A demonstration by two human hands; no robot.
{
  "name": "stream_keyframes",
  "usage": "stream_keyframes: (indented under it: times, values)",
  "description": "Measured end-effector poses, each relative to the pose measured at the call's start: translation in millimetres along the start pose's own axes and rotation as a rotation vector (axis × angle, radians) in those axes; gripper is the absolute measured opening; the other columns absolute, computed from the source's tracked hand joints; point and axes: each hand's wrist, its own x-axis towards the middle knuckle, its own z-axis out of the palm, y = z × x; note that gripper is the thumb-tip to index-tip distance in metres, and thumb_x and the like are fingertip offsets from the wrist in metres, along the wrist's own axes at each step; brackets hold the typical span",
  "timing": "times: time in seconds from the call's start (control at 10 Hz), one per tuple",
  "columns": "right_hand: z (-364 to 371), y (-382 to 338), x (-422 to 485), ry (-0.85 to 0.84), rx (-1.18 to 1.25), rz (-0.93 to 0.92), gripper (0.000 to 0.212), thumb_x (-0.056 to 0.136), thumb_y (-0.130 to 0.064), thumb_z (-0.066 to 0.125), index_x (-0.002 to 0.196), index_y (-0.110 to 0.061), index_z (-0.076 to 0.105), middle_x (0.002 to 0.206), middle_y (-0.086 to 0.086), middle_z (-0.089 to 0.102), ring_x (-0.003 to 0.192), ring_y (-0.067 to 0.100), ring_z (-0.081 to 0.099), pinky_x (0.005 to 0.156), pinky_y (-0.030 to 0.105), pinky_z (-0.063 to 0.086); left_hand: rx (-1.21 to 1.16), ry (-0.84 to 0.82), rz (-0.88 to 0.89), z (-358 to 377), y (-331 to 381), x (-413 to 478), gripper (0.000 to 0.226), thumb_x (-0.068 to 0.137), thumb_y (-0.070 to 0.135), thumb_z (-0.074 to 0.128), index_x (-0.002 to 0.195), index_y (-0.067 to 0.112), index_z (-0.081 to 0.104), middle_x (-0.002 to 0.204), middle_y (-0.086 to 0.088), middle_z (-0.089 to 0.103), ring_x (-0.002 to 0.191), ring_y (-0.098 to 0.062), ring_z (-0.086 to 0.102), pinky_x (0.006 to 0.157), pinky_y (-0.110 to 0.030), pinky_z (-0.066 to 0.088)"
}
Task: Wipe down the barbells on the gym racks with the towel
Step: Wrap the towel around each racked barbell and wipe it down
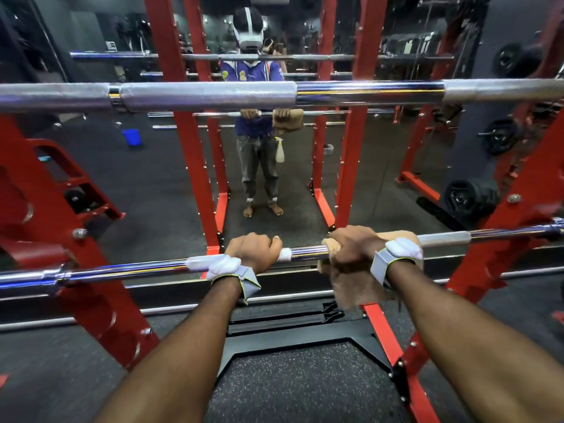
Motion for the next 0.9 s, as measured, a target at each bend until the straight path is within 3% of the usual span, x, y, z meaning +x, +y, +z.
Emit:
stream_keyframes:
  times: [0.1,0.2,0.3,0.4,0.5,0.6,0.8,0.9]
  values:
    - [3,-30,6,0.016,-0.034,0.01,0.029,0.084,-0.05,0.052,0.1,-0.027,0.061,0.113,0.002,0.069,0.11,0.028,0.063,0.084,0.036,0.042,-0.046,-0.028,-0.055,-2,3,4,0.043,0.102,0.035,0.029,0.114,0.014,0.065,0.113,-0.014,0.068,0.107,-0.035,0.061,0.089,-0.037,0.048]
    - [8,-78,11,0.087,-0.066,-0.022,0.033,0.08,-0.056,0.061,0.095,-0.027,0.054,0.108,-0.002,0.07,0.106,0.024,0.064,0.079,0.038,0.032,-0.064,-0.014,-0.056,4,0,8,0.046,0.101,0.038,0.027,0.105,0.014,0.066,0.11,-0.011,0.069,0.106,-0.033,0.062,0.081,-0.035,0.045]
    - [10,-108,16,0.084,-0.058,-0.028,0.04,0.081,-0.054,0.061,0.109,-0.026,0.054,0.118,-0.002,0.066,0.112,0.025,0.06,0.086,0.042,0.032,0.0,0.001,0.02,12,-4,10,0.039,0.101,0.031,0.026,0.107,0.015,0.061,0.112,-0.007,0.068,0.107,-0.031,0.062,0.075,-0.034,0.042]
    - [1,-120,19,-0.047,-0.03,-0.043,0.046,0.083,-0.052,0.06,0.12,-0.026,0.049,0.128,0.0,0.058,0.122,0.025,0.053,0.095,0.046,0.032,-0.025,0.001,0.006,17,-7,14,0.036,0.102,0.027,0.024,0.108,0.015,0.057,0.113,-0.005,0.068,0.108,-0.03,0.063,0.079,-0.036,0.045]
    - [-14,-110,16,-0.124,0.051,-0.104,0.034,0.083,-0.049,0.061,0.109,-0.029,0.05,0.124,-0.001,0.061,0.122,0.025,0.055,0.093,0.045,0.034,-0.047,-0.007,-0.011,19,-8,17,0.044,0.101,0.031,0.019,0.114,0.015,0.058,0.115,-0.006,0.068,0.11,-0.031,0.062,0.083,-0.036,0.045]
    - [-27,-95,17,-0.114,0.014,-0.189,0.032,0.08,-0.054,0.065,0.097,-0.031,0.05,0.116,-0.002,0.066,0.116,0.025,0.06,0.094,0.047,0.037,-0.03,0.006,0.018,22,-8,17,0.067,0.085,0.037,0.005,0.126,0.017,0.053,0.119,-0.007,0.066,0.11,-0.032,0.062,0.076,-0.037,0.04]
    - [-4,-106,25,0.022,-0.03,-0.14,0.039,0.08,-0.053,0.063,0.108,-0.026,0.062,0.115,0.002,0.07,0.112,0.027,0.065,0.088,0.038,0.044,-0.067,-0.036,-0.003,22,-11,19,0.057,0.095,0.038,0.012,0.11,0.014,0.061,0.107,-0.011,0.068,0.1,-0.033,0.064,0.075,-0.036,0.043]
    - [-2,-104,22,0.117,-0.098,-0.205,0.034,0.081,-0.049,0.06,0.105,-0.024,0.061,0.108,0.004,0.071,0.104,0.03,0.067,0.075,0.034,0.043,-0.082,-0.032,-0.045,15,-10,18,0.049,0.1,0.038,0.022,0.101,0.012,0.063,0.1,-0.014,0.067,0.095,-0.034,0.064,0.079,-0.039,0.049]
